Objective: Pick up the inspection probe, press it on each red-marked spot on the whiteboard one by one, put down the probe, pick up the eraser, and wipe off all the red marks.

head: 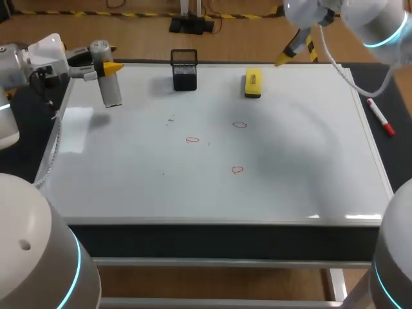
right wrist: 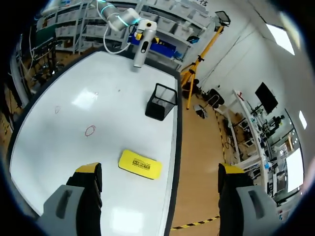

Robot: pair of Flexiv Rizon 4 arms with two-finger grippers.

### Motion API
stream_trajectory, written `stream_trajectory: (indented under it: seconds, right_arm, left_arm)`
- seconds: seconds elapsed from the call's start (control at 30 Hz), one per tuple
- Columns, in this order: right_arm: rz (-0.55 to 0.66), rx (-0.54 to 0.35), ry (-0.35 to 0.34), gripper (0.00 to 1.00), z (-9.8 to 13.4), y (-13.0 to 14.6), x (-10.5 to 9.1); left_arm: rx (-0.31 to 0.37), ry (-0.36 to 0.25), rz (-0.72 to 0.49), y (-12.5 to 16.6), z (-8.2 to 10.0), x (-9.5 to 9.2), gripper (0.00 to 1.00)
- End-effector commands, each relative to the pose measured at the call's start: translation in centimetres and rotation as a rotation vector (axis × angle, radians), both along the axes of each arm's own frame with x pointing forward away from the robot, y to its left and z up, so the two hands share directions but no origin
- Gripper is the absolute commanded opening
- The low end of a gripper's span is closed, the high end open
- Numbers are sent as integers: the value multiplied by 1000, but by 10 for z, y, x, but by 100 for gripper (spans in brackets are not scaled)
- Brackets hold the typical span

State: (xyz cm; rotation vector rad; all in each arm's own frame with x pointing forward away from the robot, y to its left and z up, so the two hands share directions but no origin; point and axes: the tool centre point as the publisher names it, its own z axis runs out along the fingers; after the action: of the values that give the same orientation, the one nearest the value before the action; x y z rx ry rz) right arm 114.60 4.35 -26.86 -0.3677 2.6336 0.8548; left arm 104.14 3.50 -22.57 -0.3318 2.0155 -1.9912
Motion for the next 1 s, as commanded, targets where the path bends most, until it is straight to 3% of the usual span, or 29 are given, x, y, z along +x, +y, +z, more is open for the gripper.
stream_trajectory:
  seconds: [0.03, 0.3, 0.33, 0.4, 0.73, 1.0]
  right_arm:
    - [690, -735, 216, 100, 6, 2, 2]
    - [690, -735, 216, 100, 6, 2, 2]
    - [747, -773, 223, 100, 1, 9, -2]
    - [839, -809, 198, 100, -7, 22, -9]
    - [998, -801, 120, 100, -34, 42, -25]
    - [1054, -780, 48, 100, -60, 43, -27]
  left_arm:
    - [0, -1, 1, 0, 1, 0, 0]
    - [0, -1, 1, 0, 1, 0, 0]
    - [0, -1, 1, 0, 1, 0, 0]
    - [0, -1, 1, 0, 1, 0, 0]
    - [0, -1, 1, 0, 1, 0, 0]
    - [0, -1, 1, 0, 1, 0, 0]
